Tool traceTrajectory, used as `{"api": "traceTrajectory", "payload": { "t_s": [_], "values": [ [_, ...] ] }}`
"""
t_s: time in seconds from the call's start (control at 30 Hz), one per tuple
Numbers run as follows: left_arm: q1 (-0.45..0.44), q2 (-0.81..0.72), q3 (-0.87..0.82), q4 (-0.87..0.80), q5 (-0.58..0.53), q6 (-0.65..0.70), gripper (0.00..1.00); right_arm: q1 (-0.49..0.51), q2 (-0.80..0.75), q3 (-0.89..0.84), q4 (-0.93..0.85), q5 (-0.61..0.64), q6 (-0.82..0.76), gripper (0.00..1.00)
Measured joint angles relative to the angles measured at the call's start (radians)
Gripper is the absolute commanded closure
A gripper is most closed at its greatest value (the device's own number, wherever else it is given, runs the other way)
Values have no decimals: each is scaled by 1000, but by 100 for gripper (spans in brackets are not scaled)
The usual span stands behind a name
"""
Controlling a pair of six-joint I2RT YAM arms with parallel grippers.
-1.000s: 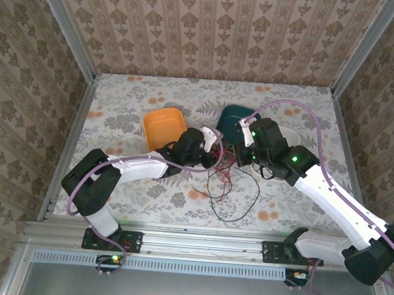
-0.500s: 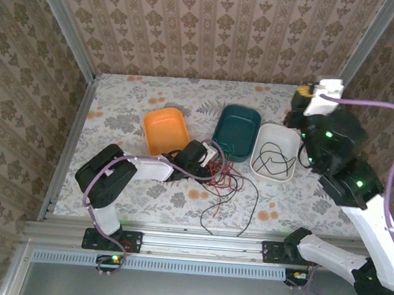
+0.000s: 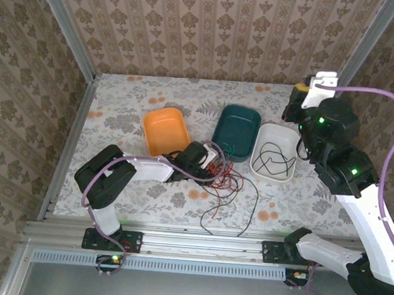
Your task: Untangle the cables
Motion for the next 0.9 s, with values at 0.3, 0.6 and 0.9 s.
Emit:
{"api": "traceTrajectory", "payload": {
  "t_s": [0.3,0.6,0.9],
  "values": [
    [15,-25,-12,0,0,-1,40,91,46,-402,-154,-304,257,49],
    [21,-28,-13,2,0,-2,37,104,162,-680,-137,-630,346,45],
    [21,-38,-24,4,0,-4,28,104,255,-703,-17,-685,325,100]
  ]
}}
